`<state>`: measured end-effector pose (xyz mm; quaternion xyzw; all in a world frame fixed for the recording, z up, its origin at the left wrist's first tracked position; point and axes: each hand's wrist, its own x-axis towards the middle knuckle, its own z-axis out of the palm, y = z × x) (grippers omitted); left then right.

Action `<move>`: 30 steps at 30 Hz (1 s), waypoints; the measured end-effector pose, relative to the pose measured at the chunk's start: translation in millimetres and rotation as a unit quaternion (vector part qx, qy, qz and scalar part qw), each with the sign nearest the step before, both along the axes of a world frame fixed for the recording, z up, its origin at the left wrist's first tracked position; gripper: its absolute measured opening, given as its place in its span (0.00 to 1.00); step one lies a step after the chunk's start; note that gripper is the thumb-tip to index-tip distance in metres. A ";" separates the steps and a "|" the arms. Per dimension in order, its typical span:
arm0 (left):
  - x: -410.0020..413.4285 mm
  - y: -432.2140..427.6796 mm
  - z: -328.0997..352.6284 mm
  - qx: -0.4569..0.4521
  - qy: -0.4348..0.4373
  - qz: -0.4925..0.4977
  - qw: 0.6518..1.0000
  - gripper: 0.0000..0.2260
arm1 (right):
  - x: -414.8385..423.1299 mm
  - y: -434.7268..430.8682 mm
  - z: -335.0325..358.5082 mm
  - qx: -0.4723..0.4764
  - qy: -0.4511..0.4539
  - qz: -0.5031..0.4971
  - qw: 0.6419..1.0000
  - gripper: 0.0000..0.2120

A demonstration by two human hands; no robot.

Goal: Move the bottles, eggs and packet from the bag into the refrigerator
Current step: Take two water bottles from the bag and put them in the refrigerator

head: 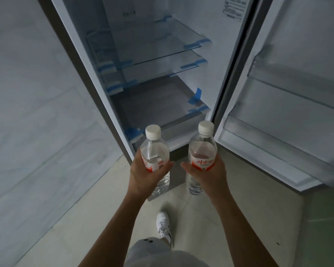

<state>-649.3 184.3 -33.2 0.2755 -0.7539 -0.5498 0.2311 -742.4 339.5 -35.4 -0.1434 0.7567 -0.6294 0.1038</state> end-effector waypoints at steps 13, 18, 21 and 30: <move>-116.1 -88.0 11.2 0.054 -0.027 -0.014 0.998 0.25 | -109.3 -91.0 8.5 0.006 0.001 -0.007 1.000 0.30; -129.2 -92.7 13.8 0.059 -0.018 -0.004 0.998 0.32 | -131.5 -101.7 4.2 0.014 -0.011 0.002 1.000 0.30; -134.2 -95.7 12.9 0.048 -0.016 0.013 0.999 0.27 | -143.0 -107.4 5.6 0.011 -0.013 0.019 1.000 0.28; -148.7 -90.8 38.2 0.047 0.036 0.052 0.997 0.34 | -174.8 -120.2 30.3 -0.008 0.007 0.058 0.998 0.29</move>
